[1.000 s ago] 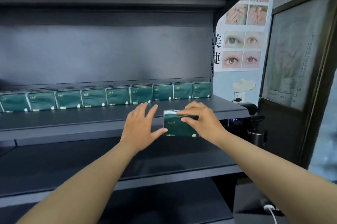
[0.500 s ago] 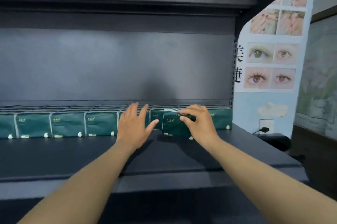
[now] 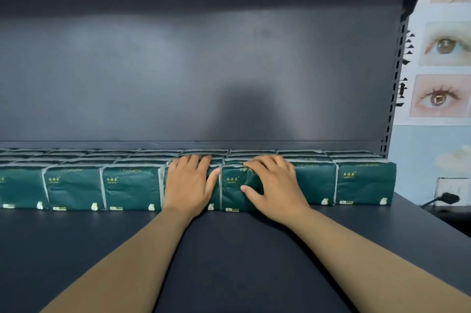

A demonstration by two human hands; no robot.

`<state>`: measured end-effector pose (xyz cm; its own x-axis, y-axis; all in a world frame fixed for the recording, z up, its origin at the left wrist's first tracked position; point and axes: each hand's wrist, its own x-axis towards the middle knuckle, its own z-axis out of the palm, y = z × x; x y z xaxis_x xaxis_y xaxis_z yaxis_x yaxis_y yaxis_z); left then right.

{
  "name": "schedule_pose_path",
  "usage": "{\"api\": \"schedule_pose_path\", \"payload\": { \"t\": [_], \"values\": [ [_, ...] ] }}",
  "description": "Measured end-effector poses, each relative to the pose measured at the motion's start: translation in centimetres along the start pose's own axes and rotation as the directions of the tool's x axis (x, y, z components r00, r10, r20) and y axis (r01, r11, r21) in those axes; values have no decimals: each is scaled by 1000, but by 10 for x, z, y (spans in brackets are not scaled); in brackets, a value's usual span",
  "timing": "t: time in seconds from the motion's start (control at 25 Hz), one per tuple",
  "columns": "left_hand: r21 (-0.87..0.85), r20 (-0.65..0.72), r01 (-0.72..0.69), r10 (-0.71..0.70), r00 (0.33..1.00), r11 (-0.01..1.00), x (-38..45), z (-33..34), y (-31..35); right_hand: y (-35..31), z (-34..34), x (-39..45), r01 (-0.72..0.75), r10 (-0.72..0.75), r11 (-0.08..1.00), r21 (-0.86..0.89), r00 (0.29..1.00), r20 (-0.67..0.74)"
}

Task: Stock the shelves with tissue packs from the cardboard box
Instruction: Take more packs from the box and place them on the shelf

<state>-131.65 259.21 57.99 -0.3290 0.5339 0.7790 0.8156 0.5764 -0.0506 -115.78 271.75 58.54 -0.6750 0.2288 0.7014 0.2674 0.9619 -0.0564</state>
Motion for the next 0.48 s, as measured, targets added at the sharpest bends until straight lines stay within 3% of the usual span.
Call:
{"api": "schedule_pose_path", "payload": {
  "t": [0.48],
  "values": [
    [-79,-66,-17,12,998,997,-20,-32,-1,-24,-21,-14,-92,88,995,-49,994,-68]
  ]
}}
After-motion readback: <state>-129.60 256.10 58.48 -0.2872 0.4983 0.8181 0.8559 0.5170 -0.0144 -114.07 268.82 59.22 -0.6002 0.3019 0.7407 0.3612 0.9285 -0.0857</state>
